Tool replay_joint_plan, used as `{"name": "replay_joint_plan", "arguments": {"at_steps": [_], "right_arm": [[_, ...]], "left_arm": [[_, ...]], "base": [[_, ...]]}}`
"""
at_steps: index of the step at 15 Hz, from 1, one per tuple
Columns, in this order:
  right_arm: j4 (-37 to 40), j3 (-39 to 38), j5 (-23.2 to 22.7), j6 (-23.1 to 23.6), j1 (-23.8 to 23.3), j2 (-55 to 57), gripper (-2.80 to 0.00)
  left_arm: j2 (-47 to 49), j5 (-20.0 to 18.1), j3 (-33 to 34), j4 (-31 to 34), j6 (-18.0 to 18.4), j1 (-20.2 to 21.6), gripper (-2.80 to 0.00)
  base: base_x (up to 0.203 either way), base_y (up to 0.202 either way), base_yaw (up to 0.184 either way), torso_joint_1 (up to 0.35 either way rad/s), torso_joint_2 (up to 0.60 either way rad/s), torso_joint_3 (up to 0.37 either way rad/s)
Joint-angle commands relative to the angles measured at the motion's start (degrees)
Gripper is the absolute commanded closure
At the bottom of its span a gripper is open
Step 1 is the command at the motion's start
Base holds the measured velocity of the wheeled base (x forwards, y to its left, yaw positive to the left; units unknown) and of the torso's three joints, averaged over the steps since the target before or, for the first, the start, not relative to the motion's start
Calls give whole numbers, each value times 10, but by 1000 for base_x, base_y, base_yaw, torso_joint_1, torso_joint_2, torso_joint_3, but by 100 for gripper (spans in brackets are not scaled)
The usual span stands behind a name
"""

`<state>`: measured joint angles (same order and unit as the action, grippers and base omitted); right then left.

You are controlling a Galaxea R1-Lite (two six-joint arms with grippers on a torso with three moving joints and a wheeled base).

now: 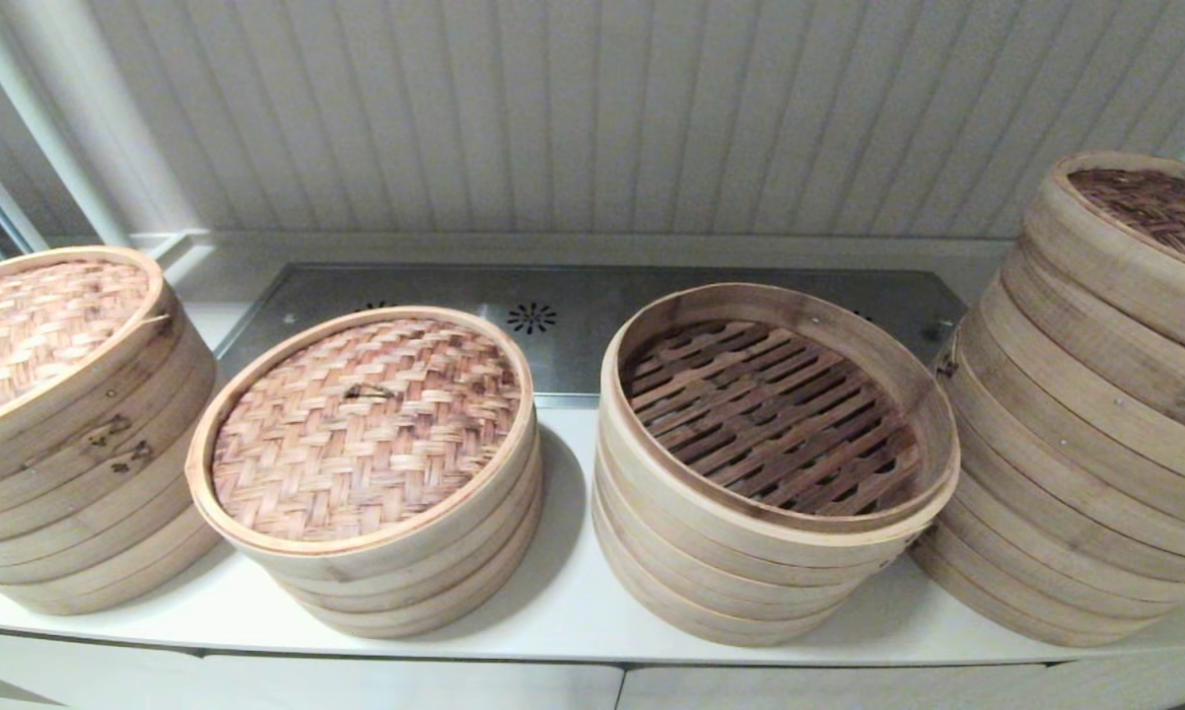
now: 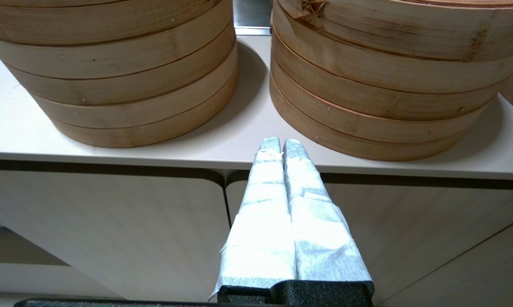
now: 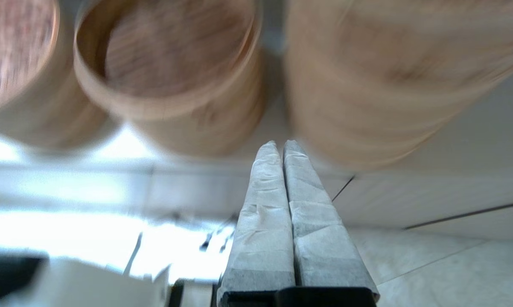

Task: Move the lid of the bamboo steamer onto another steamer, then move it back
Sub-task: Pick up the steamer

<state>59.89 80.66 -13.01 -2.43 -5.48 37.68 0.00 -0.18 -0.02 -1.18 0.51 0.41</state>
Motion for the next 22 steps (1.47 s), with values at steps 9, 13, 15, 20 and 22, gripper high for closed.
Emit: {"name": "replay_joint_plan", "arguments": {"at_steps": [9,13,15,20,22], "right_arm": [[-342,-650,69,6,57,-276,0],[-438,-718,79,-2,57,-368,0],[-443,-717,79,-12,57,-375,0],[-443,-717,85,-17,57,-374,0],[-443,-717,95,-17,57,-374,0]], "left_arm": [[3,1,1,15,1,0,0],[6,-3,-96,93,1,0,0],[39,-7,-177,123,1,0,0],[275,-43,-377,138,-2,0,0],[371,-77,-440,141,-8,0,0]], "base": [[0,0,0,0,0,0],[0,0,0,0,0,0],[0,0,0,0,0,0],[0,0,0,0,0,0],[0,0,0,0,0,0]]}}
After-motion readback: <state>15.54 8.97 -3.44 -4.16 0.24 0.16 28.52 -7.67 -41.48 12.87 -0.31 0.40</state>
